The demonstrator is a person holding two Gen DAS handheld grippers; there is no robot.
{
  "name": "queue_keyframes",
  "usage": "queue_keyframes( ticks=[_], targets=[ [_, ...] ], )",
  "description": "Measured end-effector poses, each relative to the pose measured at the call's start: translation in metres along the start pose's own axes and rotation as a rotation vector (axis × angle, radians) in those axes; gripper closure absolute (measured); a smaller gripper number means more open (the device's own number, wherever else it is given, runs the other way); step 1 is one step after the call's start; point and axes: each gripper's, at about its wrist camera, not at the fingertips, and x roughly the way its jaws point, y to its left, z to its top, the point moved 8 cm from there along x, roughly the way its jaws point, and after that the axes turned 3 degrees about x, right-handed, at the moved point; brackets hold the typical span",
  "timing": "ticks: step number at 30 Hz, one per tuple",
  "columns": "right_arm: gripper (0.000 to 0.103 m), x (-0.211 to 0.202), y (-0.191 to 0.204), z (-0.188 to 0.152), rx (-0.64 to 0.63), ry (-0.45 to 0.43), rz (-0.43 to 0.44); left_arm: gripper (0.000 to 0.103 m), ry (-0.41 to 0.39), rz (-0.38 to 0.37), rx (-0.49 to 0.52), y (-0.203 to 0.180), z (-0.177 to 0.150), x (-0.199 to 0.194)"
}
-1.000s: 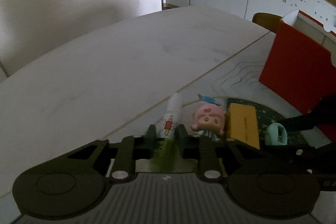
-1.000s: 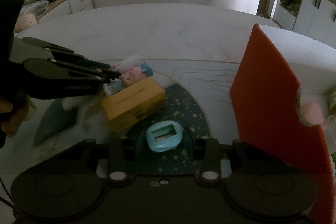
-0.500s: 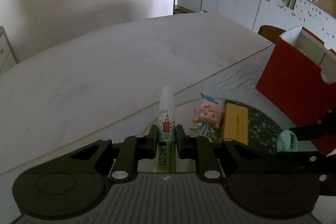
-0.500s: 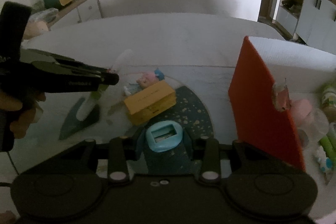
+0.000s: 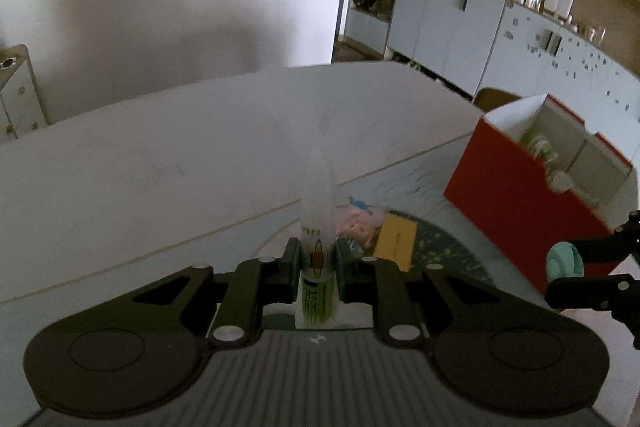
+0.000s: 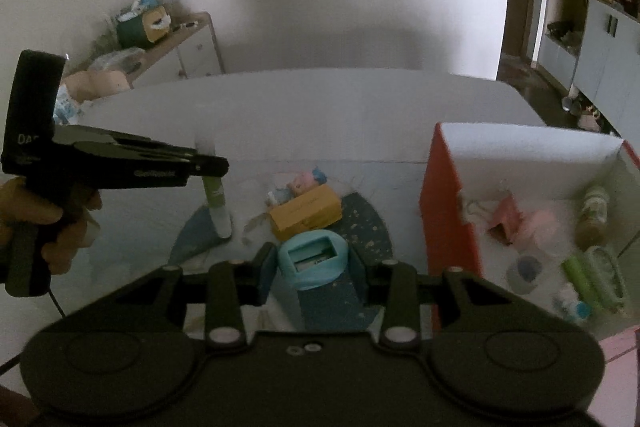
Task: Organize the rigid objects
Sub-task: 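Grasp the white glue stick with the left tool while the right tool grasps the teal pencil sharpener, then carry the glue stick and teal sharpener over the red box with both tools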
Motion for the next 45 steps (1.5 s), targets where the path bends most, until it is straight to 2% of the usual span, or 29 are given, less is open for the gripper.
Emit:
queue_keyframes(
  ticks=[10,19,31,38,45],
  targets=[
    [0.066,-0.044,-0.042,0.002,-0.003,-0.059,-0.016,0.086,-0.083,-0.014,-0.006,-0.039,0.032,-0.046],
    [0.065,-0.073,-0.101,-0.004,0.012,-0.082,-0.041,0.086,-0.088,-0.080,-0.008,-0.105,0.064,-0.057],
    [0.065,-0.078,-0.176,-0.016,0.030,-0.067,-0.050,0.086,-0.100,-0.116,0.044,-0.197,0.103,-0.039],
    [0.065,-0.068,-0.198,-0.020,0.028,-0.041,-0.030,0.086,-0.096,-0.110,0.088,-0.239,0.128,-0.011],
    [0.065,-0.048,-0.208,-0.021,0.020,-0.006,-0.018,0.086,-0.046,-0.105,0.123,-0.264,0.144,0.034]
  ],
)
